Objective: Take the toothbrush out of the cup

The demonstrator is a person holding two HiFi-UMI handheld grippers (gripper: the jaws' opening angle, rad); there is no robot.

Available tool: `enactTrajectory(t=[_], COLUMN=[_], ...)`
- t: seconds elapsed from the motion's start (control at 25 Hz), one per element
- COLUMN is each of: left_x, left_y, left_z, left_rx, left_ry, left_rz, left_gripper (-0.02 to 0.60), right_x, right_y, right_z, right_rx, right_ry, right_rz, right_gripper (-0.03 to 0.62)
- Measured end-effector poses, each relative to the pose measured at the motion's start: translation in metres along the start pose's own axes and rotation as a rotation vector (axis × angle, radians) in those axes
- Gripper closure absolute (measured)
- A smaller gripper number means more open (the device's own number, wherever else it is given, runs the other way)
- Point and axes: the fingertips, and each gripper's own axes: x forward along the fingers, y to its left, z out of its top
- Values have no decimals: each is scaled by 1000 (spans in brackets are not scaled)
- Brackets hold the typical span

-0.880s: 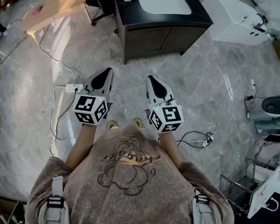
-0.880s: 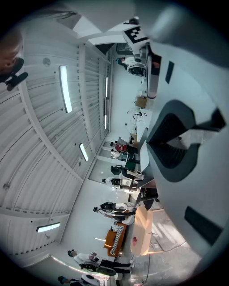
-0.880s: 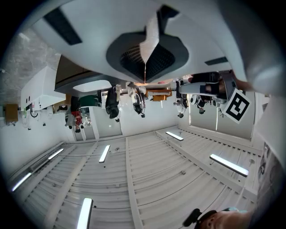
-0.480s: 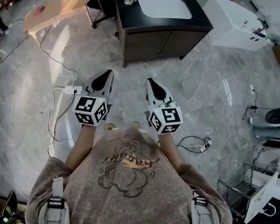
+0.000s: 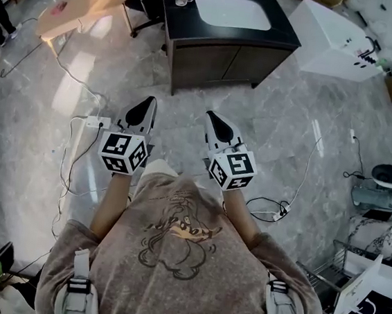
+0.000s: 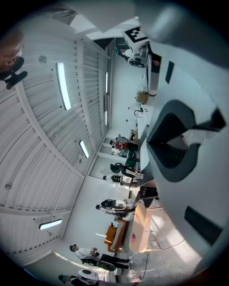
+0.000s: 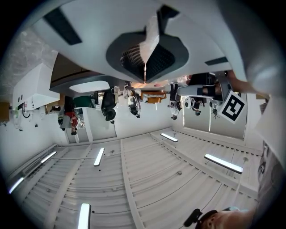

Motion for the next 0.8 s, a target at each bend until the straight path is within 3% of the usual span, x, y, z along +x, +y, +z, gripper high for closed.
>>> enactTrajectory(t=[0.4, 0.8], left_x=[30, 88], left_y=[5, 27], left_z=[9, 16], left_rx=[7, 4], left_ry=[-8, -9], left_rz=[18, -1], left_gripper=[565, 565], right_x=[22, 64], right_y=[-21, -67], right_z=[-1, 6], right_rx=[19, 32], right_ry=[13, 3], right_rz=[28, -8], right_gripper=[574, 574])
